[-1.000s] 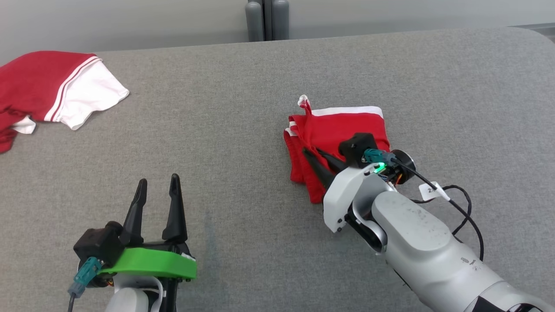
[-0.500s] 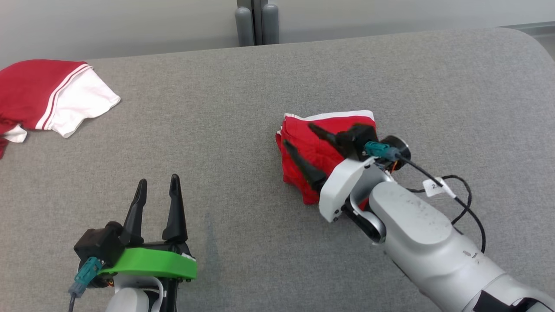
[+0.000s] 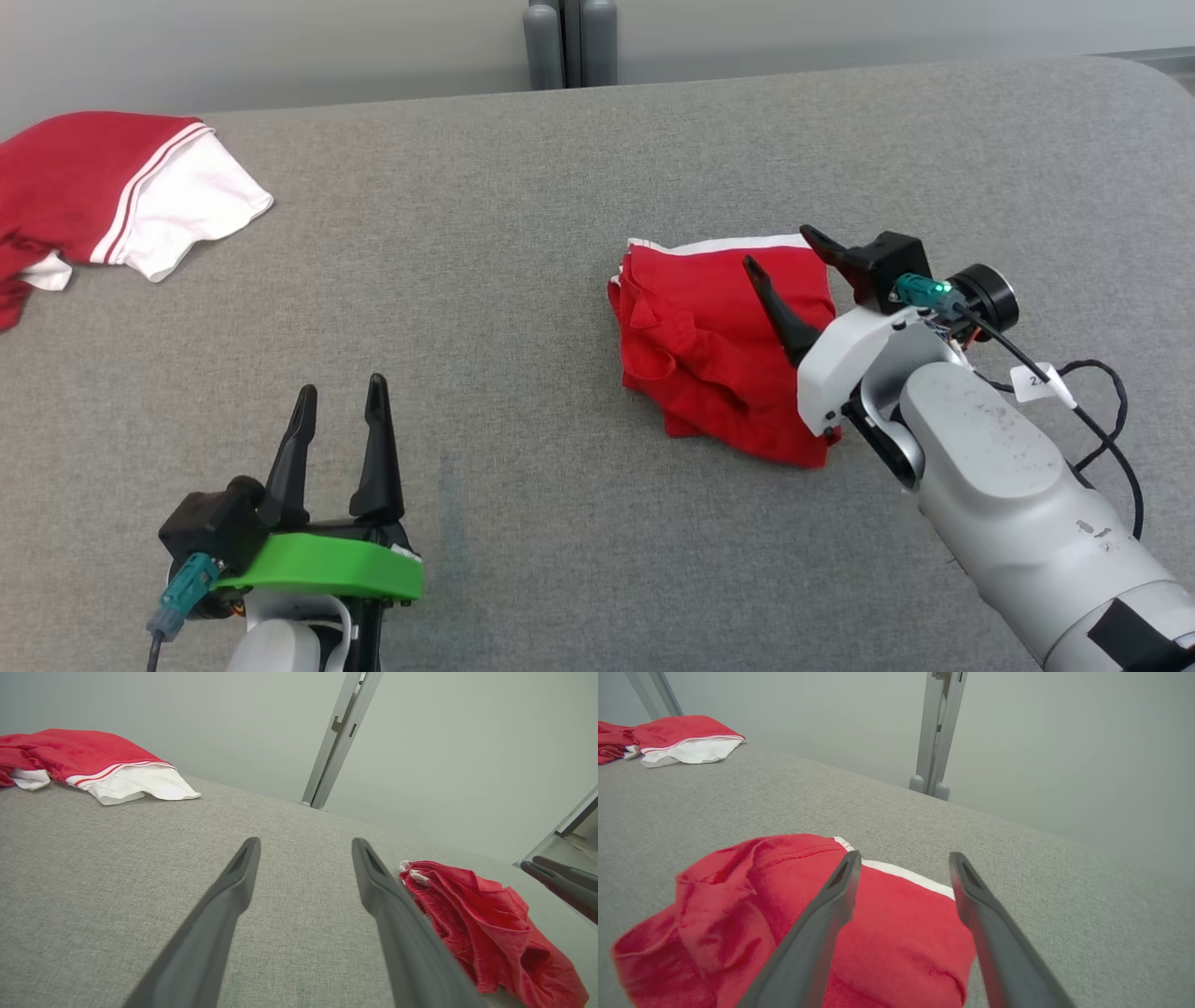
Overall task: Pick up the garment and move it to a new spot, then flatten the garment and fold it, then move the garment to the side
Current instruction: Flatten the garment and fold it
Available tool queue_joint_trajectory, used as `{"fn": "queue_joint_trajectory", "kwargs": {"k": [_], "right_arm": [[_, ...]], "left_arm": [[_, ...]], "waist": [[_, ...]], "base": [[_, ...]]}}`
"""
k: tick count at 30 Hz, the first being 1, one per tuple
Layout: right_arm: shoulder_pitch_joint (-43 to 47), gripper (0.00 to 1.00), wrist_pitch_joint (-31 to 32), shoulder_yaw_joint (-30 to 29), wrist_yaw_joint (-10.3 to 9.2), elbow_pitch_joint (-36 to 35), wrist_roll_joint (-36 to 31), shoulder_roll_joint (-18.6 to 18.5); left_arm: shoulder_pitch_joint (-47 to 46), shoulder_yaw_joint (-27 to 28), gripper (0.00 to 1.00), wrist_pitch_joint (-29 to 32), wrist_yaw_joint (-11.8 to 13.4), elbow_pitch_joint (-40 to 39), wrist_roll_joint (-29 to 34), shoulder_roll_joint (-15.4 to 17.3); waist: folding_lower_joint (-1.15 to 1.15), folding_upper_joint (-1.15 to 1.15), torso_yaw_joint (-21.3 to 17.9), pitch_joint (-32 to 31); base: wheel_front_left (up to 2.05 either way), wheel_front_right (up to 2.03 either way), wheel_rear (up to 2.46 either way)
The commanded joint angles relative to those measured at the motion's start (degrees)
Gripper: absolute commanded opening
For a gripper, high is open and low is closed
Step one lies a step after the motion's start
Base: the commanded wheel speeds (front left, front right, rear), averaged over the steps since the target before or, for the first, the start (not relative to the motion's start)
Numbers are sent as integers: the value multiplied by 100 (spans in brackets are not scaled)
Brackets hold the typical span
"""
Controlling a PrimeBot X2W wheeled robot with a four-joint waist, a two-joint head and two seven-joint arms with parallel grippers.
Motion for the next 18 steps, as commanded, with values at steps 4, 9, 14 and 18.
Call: {"fn": "queue_joint_trajectory", "kwargs": {"k": [4, 9, 14, 18], "right_arm": [[195, 0, -44, 87, -6, 161, -96, 111], [328, 0, -72, 541, -6, 219, 44, 286], [309, 0, -118, 1078, -6, 208, 229, 459], [195, 0, -147, 1533, -6, 168, 392, 534]], "left_arm": [[-72, 41, 100, -2, 20, -13, -8, 18], [-98, 75, 100, -3, 18, -6, 14, 18], [-127, 80, 100, -3, 9, 8, 10, 18], [-145, 51, 100, -3, 5, 26, -10, 18]], "waist": [[0, 0, 15, 37], [0, 0, -1, 64], [0, 0, -10, 98], [0, 0, 21, 125]], "base": [[0, 0, 0], [0, 0, 0], [0, 0, 0], [0, 0, 0]]}}
